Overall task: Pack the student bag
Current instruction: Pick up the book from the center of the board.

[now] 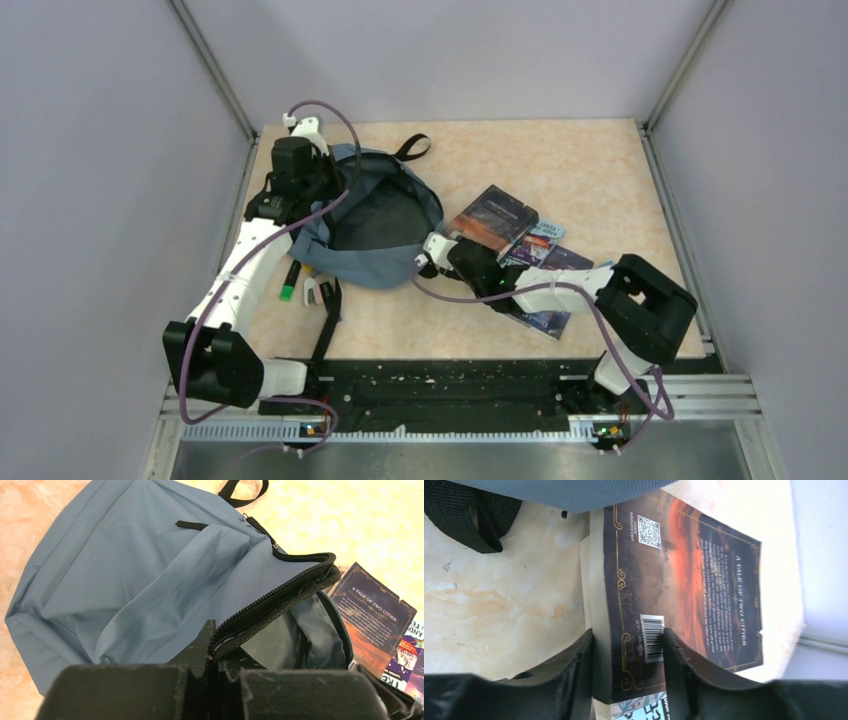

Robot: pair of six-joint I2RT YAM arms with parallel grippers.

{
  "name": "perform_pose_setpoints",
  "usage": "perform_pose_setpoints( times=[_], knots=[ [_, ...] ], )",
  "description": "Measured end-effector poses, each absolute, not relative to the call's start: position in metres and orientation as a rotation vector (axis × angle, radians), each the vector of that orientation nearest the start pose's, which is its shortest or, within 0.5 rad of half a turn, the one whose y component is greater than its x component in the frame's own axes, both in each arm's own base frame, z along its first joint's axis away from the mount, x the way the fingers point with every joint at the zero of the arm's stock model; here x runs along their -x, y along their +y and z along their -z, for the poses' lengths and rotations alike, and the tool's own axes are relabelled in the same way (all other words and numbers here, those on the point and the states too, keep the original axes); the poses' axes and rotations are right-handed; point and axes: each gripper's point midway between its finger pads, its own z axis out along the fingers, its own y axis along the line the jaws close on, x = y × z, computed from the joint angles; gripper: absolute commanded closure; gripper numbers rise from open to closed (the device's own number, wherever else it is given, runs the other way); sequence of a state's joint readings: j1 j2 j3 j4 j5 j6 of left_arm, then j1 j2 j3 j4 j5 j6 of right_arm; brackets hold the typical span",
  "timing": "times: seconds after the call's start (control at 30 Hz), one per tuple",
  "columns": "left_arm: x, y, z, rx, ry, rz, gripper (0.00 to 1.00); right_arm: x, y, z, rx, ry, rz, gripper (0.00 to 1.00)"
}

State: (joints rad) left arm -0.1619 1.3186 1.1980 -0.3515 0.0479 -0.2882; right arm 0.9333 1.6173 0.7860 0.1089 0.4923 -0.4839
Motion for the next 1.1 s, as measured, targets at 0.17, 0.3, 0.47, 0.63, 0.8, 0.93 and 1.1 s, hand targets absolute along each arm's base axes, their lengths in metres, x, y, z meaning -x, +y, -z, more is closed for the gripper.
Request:
perform_pose_setpoints(
  times=[0.17, 0.3, 0.47, 0.63, 0.8, 0.93, 1.1],
  knots=[
    [-0.399, -0.085, -0.250, 0.101, 2.057, 0.329, 1.00, -0.306, 0.249, -0.078, 1.250, 1.767, 0.404, 1.00],
    [-0.399, -0.085, -0.250, 0.101, 2.058, 0.331, 1.00, -0.297, 0.247, -0.097, 1.246, 1.738, 0.401, 1.00],
    [-0.399, -0.085, -0.250, 0.099, 2.060, 0.335, 1.00, -0.279, 0.243, -0.125, 1.197, 1.725, 0.321, 1.00],
    [-0.397, -0.086, -0.248, 0.097, 2.072, 0.339, 1.00, -0.272, 0.239, -0.154, 1.109, 1.730, 0.254, 1.00],
    [-0.397, -0.085, -0.247, 0.101, 2.073, 0.331, 1.00, -0.275, 0.241, -0.186, 0.972, 1.782, 0.218, 1.00],
    [-0.397, -0.083, -0.247, 0.107, 2.072, 0.321, 1.00, -0.270, 0.245, -0.218, 0.852, 1.840, 0.114, 1.00],
    [-0.397, -0.083, -0.247, 0.109, 2.072, 0.319, 1.00, -0.250, 0.249, -0.252, 0.719, 1.903, -0.102, 1.00]
  ],
)
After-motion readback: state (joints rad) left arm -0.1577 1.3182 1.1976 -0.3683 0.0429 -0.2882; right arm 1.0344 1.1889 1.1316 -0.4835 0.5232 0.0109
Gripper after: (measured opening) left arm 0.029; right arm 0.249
